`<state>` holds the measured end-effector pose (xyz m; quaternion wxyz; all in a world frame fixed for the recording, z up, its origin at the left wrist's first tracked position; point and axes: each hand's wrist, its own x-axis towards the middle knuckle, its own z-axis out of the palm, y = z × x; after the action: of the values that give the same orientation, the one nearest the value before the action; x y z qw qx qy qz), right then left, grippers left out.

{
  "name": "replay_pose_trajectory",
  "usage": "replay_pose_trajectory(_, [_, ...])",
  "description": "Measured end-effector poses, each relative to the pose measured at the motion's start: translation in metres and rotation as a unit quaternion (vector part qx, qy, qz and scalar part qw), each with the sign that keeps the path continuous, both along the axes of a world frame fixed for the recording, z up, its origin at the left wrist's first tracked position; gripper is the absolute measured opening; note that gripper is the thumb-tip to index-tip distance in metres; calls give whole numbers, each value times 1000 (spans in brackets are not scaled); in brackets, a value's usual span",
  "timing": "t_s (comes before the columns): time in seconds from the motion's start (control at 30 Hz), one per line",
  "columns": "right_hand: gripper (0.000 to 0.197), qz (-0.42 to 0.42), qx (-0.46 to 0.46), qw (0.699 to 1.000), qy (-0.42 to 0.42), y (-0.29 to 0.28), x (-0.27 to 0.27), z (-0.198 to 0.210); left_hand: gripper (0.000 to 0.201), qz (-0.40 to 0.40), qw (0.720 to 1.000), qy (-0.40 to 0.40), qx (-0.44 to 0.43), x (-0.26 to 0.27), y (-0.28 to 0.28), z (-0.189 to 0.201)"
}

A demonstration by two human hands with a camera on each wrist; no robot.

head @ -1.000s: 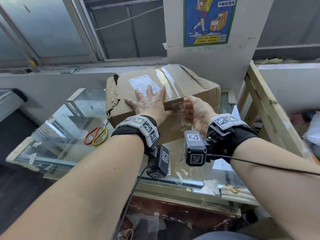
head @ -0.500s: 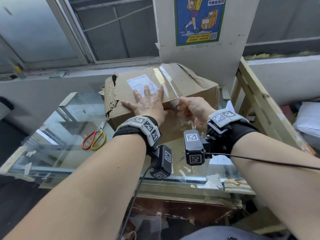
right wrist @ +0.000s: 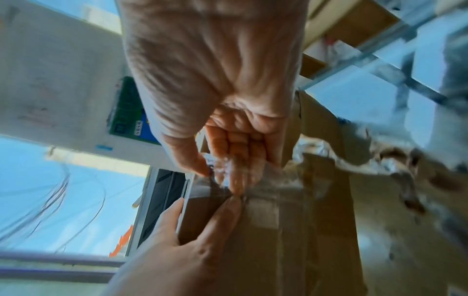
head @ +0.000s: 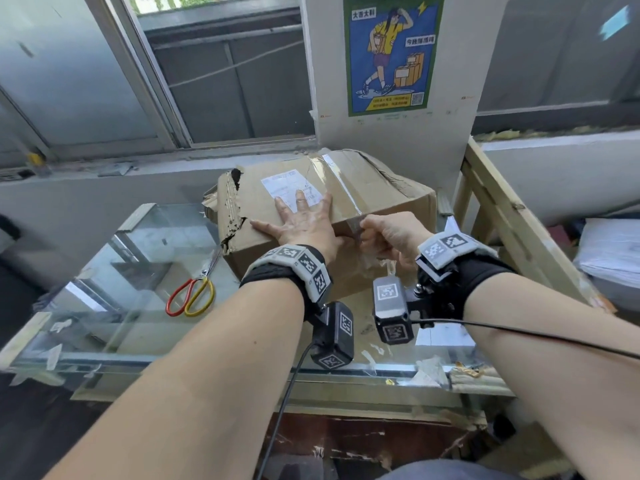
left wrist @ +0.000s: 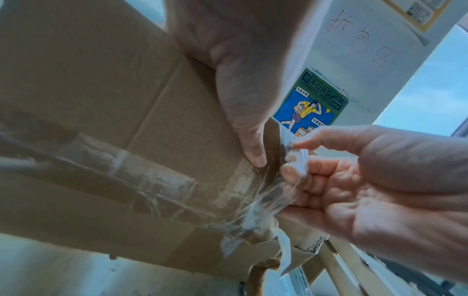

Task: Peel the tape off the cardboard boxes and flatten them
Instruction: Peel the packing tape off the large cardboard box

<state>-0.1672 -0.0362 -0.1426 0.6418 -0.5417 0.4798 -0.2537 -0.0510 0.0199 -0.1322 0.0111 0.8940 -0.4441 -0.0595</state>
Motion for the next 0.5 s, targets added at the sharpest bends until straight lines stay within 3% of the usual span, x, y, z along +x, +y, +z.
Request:
replay_pose_trajectory(0.13, [19,17,-54,997,59,-8,-5,0,98,-8,1000,23,8,4,0,3])
replay_pose_trajectory(0.3, [32,38,-39,996,75,-10,-11,1,115,-29,996,70,39,11,-3,13])
replay_pose_trajectory(0.43, [32,5,-45,998,53,-17,-11,9,97,-57,997,48,24,12,-7,26])
replay_pose_trajectory(0.5, [36,-9,-60,997,44,-21,-12,14,103,-77,996,30,20,11,-8,27])
